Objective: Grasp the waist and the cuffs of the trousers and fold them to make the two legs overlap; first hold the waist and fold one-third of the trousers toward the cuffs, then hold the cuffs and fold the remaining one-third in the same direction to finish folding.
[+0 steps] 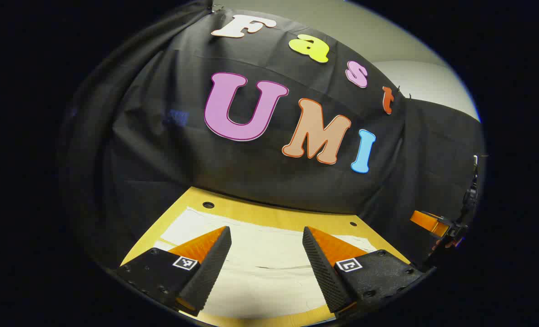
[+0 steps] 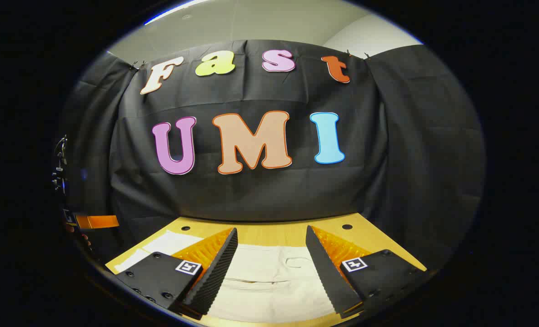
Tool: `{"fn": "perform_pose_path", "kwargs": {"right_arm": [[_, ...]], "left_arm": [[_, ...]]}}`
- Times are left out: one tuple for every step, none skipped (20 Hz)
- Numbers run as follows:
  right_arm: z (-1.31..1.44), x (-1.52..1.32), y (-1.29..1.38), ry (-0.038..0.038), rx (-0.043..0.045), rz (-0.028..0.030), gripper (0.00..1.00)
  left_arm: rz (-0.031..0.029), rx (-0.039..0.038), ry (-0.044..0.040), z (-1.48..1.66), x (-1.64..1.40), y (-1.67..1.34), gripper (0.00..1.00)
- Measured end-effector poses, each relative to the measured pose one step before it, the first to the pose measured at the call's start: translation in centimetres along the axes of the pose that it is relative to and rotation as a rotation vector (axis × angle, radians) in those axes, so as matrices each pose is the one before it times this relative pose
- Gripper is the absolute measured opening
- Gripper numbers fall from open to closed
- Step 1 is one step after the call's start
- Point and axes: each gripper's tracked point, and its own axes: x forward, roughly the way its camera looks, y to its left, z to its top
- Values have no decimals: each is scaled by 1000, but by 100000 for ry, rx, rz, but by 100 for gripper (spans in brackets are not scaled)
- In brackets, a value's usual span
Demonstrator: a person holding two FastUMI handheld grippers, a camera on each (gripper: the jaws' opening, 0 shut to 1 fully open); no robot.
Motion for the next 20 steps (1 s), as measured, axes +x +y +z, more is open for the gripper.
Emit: {"fn": "perform_pose_path", "kwargs": {"right_arm": [[-98, -233, -91, 252, -414, 100, 96], [-23, -65, -64, 345, -498, 49, 96], [-54, -80, -100, 114, -665, -194, 96], [-97, -142, -130, 262, -554, -384, 93], [-90, -111, -67, 108, -122, -198, 93], [29, -63, -14, 119, 268, -158, 96], [-67, -20, -12, 217, 329, -37, 96], [-55, -50, -68, 166, 31, -165, 96], [-80, -79, -24, 163, -267, -270, 96], [-106, -62, -105, 94, -420, -453, 96], [19, -57, -78, -167, -489, -390, 96], [82, 80, -67, 8, -491, -252, 96], [-170, -35, -140, 81, -421, -298, 96], [-27, 80, -62, 139, -213, -126, 96], [-113, 23, -77, 92, -5, -61, 96], [17, 43, 0, 151, 173, -29, 96], [-159, 10, -131, 205, 308, -338, 96], [-96, 25, -166, 301, 358, -149, 96], [-32, 37, -41, 199, 271, -201, 96], [-78, -61, -78, 419, 159, -24, 96]], "left_arm": [[-241, 945, 81, 11, -78, -34, 94], [-227, 1371, 43, -134, -27, 46, 94], [-221, 1420, 552, -169, 18, -12, 94], [-324, 1143, 719, -189, 19, 26, 94], [-391, 958, 968, -165, 7, -40, 94], [-376, 705, 661, -144, -4, 18, 93], [-353, 274, 233, -123, 20, 1, 94], [-637, 20, 322, 11, -50, -91, 94], [-281, 96, 390, -62, 28, -46, 94], [-422, 327, 372, -134, -23, 16, 94], [-368, 267, 543, -44, 68, -44, 94], [-621, 366, 427, -35, 137, -222, 94], [-523, 500, 198, 67, 144, -223, 94], [-389, 597, 42, -31, 179, -65, 94], [-90, 657, 172, 33, 111, 58, 94], [-192, 426, 154, -97, 27, 198, 94], [-782, 95, 73, 10, -50, -43, 94], [-1067, 246, 166, -109, 47, -205, 94], [-1376, 829, 874, -242, -158, 2, 94], [-1969, 2158, 1990, -829, 43, -148, 93]]}}
